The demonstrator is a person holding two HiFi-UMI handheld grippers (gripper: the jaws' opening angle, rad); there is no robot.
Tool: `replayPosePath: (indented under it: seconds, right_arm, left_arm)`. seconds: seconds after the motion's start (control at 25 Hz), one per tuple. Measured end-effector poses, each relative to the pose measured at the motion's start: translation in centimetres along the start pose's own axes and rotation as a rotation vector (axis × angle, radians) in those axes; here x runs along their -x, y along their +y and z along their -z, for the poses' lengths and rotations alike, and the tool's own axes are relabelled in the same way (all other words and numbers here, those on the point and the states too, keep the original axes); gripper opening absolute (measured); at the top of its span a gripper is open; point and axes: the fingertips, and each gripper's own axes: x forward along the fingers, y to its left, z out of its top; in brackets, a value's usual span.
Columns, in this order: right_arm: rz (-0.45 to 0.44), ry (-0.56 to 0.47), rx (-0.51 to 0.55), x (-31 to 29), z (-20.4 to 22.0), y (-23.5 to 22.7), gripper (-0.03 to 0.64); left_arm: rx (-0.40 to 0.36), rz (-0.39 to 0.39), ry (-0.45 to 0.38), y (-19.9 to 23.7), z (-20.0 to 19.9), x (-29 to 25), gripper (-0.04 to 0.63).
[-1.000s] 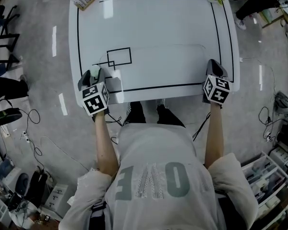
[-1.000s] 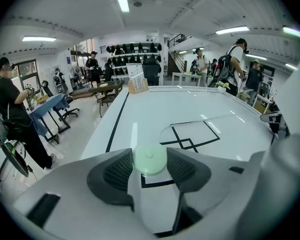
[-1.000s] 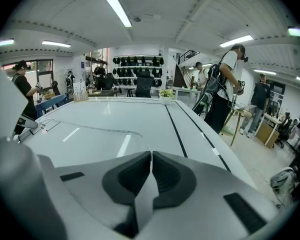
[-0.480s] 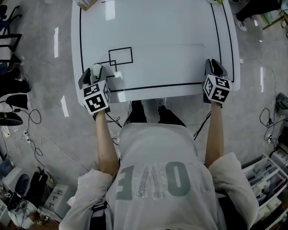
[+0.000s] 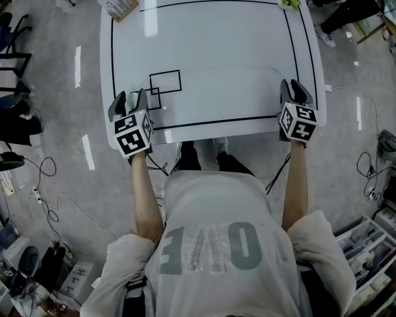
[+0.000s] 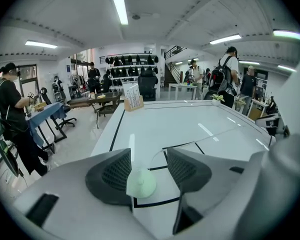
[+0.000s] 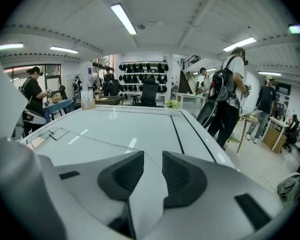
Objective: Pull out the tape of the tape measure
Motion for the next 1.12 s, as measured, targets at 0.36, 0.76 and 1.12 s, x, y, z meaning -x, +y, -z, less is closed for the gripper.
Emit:
replayPosePath:
  seconds: [0.36,0.76,1.12]
  right_arm:
    - [0.005,-0.213,0.001,2.2,-9.5,0.9,0.104]
    - [-0.127,-0.611,-0.023,9.7,-23.1,6.8,0.086]
    - [-0.230,-0.762,-0.022,15.2,-24.2,14.0,0.046]
  left_arm:
    - [-0.052,0.020,-0.207,-1.3,-9.2,2.5,0.230]
    - [-0.083,0.023,-0.652,-4.3,-22.5,12.1,0.054]
    - [-0.128,0.086,-0.812,-8.7,-23.3,18.3,0.032]
